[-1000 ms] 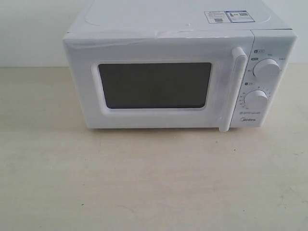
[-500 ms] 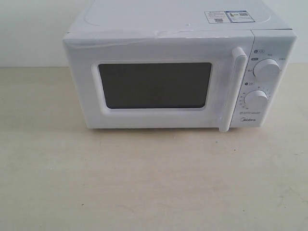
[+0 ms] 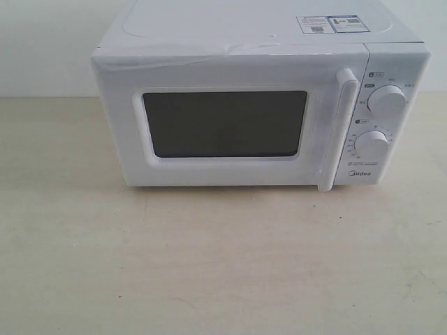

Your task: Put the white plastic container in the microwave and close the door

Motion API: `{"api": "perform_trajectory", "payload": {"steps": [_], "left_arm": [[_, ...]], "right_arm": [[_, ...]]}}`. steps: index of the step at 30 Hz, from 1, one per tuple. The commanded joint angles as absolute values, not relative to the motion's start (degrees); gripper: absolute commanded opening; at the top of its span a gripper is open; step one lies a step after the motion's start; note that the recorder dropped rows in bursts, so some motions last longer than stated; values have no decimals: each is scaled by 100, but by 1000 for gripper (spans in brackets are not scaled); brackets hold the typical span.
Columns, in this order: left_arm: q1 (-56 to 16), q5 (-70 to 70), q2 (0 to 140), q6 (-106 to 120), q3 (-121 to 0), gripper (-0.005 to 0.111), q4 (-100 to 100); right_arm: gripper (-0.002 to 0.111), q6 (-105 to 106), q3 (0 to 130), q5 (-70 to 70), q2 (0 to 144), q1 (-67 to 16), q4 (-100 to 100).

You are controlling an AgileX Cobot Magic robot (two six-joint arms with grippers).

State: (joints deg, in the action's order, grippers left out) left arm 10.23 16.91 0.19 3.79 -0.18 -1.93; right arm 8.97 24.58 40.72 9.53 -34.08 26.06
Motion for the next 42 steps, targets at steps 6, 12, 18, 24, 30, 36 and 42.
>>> {"api": "perform_trajectory", "payload": {"steps": [6,12,18,24,30,36,42], "left_arm": [[1039,1677,0,325,0,4,-171],[1039,1677,0,325,0,4,-171],[1039,1677,0,325,0,4,-171],[1039,1677,0,325,0,4,-171],[1039,1677,0,325,0,4,-171],[1039,1677,0,325,0,4,-171],[1039,1677,0,325,0,4,-171]], "right_arm": [[0,1451,2446,4035,925,-3379,1878],[0,1652,2278,3289,925,-2449,1691],[0,1550,1119,1727,664,-1475,1778],[0,1072,176,158,70,-1134,1938],[0,1070,0,247,0,-1085,1938],[0,934,0,320,0,-1085,1900],[0,-172,0,1295,0,-1085,608]]}}
